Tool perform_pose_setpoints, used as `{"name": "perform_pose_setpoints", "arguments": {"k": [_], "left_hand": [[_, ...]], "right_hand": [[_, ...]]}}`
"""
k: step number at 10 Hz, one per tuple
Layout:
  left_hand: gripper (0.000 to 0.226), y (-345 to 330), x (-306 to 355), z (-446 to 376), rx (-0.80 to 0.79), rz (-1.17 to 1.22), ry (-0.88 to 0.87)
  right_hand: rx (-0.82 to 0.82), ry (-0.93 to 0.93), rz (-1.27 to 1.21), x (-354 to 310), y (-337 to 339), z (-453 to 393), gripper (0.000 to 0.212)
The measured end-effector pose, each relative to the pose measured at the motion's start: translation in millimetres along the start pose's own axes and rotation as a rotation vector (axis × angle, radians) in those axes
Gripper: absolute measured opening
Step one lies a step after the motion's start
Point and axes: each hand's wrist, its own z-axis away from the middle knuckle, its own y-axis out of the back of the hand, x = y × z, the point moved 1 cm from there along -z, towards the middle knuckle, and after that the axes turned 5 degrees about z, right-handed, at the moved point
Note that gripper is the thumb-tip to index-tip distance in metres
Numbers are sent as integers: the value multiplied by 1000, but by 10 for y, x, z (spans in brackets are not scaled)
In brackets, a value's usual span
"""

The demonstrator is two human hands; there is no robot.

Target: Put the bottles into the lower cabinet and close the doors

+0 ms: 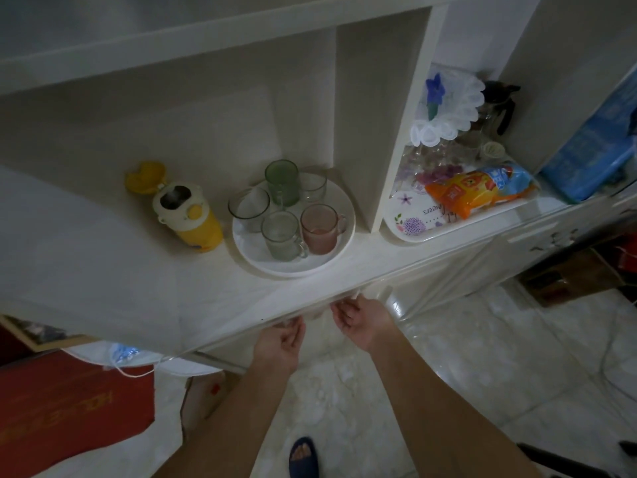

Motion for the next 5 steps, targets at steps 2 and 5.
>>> {"name": "perform_pose_setpoints", "arguments": {"k": [2, 5], "left_hand": [[24, 93, 86, 106, -46, -219, 94], [20, -146, 784, 1351, -327, -1315, -461]], "right_hand": [[44, -12, 415, -59, -25, 126, 29], [86, 377, 1606, -452, -343, 1396, 17]]}}
